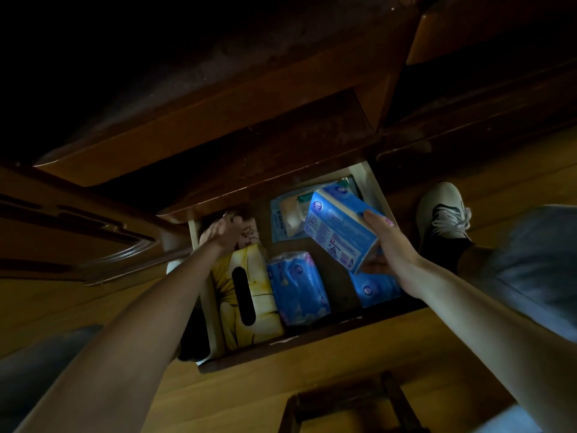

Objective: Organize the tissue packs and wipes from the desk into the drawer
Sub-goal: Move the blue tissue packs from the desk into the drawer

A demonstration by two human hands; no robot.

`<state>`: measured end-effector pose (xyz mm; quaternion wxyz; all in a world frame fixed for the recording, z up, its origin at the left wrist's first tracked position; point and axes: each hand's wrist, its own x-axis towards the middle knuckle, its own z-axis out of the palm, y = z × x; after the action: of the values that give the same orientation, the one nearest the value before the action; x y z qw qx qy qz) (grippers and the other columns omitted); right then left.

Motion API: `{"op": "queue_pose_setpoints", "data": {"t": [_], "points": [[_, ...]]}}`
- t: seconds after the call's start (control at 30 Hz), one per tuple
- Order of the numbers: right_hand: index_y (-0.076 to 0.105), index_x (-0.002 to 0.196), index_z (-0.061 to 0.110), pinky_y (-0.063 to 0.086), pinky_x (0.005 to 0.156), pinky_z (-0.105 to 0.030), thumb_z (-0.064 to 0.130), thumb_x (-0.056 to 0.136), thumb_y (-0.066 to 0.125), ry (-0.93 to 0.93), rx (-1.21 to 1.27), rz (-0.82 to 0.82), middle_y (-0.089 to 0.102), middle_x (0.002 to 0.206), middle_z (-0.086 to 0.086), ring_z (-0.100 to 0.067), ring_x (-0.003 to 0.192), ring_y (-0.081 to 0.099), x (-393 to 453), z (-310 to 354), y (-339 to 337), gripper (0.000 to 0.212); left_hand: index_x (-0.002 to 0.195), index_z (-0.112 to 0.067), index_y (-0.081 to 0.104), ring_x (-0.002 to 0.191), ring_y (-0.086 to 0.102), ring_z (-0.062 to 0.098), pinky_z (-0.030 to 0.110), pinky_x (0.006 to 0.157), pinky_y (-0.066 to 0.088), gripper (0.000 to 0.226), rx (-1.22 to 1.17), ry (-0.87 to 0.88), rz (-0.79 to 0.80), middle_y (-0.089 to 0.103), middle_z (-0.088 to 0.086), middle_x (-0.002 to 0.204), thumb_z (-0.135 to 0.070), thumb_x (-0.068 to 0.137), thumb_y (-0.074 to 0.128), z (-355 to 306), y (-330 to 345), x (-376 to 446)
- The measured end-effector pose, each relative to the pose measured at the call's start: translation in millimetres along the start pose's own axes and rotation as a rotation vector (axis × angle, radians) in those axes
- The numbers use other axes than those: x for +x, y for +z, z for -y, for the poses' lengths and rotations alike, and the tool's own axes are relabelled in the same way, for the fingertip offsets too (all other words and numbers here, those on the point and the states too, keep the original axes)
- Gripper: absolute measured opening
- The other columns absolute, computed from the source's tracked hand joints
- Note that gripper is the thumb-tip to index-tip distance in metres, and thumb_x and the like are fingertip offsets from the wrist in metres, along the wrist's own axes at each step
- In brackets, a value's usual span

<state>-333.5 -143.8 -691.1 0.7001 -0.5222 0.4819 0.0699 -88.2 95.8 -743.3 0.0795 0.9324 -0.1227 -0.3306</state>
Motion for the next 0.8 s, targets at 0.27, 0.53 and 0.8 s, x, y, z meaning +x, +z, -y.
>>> {"op": "queue_pose_setpoints", "data": {"t": [0.27,0.53,0.8], "points": [[0.06,0.118,0.034,0.061,0.069,-0.039,0.075,0.083,0.058,-0.044,-0.038,0.032,0.077,0.098,-0.008,-0.024,0.081,0.078,-1,-5,3,0.054,0.151,-0.008,0.032,0.142,0.033,0.034,0.043,0.114,0.032,0.067,0.253,0.19,-0.174,0.037,0.014,0.153,-0.019,0.092,0.062,27,-9,-28],[0.06,0.112,0.039,0.063,0.076,-0.043,0.074,0.083,0.059,-0.064,-0.025,0.051,0.076,0.103,-0.005,-0.025,0.089,0.077,-2,-7,1,0.045,0.142,-0.014,0.053,0.128,0.051,0.03,0.038,0.099,0.047,0.046,0.421,0.378,-0.229,0.042,0.009,0.15,-0.026,0.098,0.061,49,-13,-40],[0.061,0.118,0.035,0.059,0.071,-0.039,0.073,0.087,0.057,-0.062,-0.048,0.05,0.075,0.102,-0.005,-0.024,0.09,0.075,-2,-6,5,0.05,0.122,-0.016,0.057,0.125,0.048,0.023,0.03,0.094,0.043,0.056,0.136,0.422,-0.268,0.055,0.006,0.129,0.021,0.08,0.049,37,-22,-44]]}}
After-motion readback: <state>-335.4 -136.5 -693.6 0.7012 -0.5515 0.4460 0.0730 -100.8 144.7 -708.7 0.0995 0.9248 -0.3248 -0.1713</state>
